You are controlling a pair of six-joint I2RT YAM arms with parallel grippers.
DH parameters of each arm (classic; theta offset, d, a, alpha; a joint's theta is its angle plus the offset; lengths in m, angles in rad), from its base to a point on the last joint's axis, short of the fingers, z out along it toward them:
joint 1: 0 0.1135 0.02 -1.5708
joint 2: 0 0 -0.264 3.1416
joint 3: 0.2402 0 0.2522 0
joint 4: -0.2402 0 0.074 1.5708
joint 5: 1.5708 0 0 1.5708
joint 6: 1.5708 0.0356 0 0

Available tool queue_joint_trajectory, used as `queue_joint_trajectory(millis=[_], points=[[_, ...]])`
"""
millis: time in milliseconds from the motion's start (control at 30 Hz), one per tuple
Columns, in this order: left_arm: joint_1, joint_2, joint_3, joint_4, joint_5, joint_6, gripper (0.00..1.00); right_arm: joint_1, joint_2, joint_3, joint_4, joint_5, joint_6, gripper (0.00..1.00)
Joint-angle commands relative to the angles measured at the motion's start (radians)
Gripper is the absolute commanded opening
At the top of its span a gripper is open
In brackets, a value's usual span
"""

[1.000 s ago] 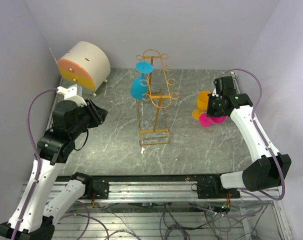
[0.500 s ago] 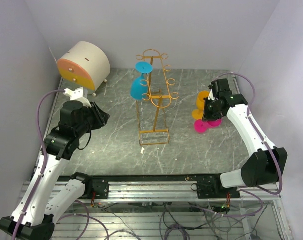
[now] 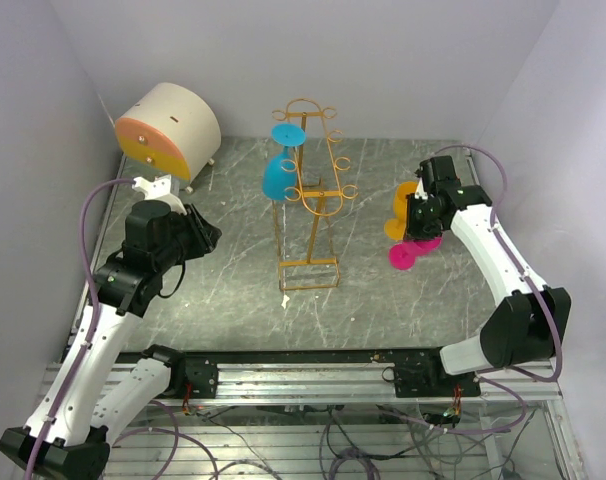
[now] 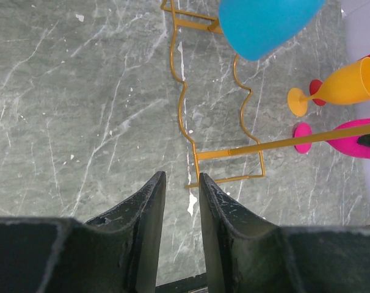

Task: Take the wine glass off the wine glass rack

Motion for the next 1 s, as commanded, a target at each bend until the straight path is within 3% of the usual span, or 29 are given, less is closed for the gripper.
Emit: queue_joint_trajectory(millis=[0,133,400,633,767,967], points=[[-0.004,-0.002,-0.009,0.045,-0.013,0.012,0.40,0.003,-0.036,0.059,0.008,0.030,-0.004,0.19],[-0.004,-0.001,-0.006,0.051,-0.015,0.009,0.40,0.003,-0.070,0.081,0.017,0.035,0.004,0.28],[-0.004,0.011,0.031,0.056,-0.052,-0.002,0.41,0.002,-0.240,0.070,0.103,-0.006,0.016,0.31],[-0.004,0.064,0.104,0.143,-0.091,-0.112,0.43,0.002,-0.389,-0.004,0.195,-0.134,0.025,0.31],[-0.004,0.162,0.206,0.211,-0.024,-0.150,0.44,0.002,-0.419,0.002,0.184,-0.166,0.024,0.30],[0.003,0.431,0.486,0.183,0.075,-0.159,0.47,0.002,-0.481,-0.025,0.213,-0.201,0.022,0.30]])
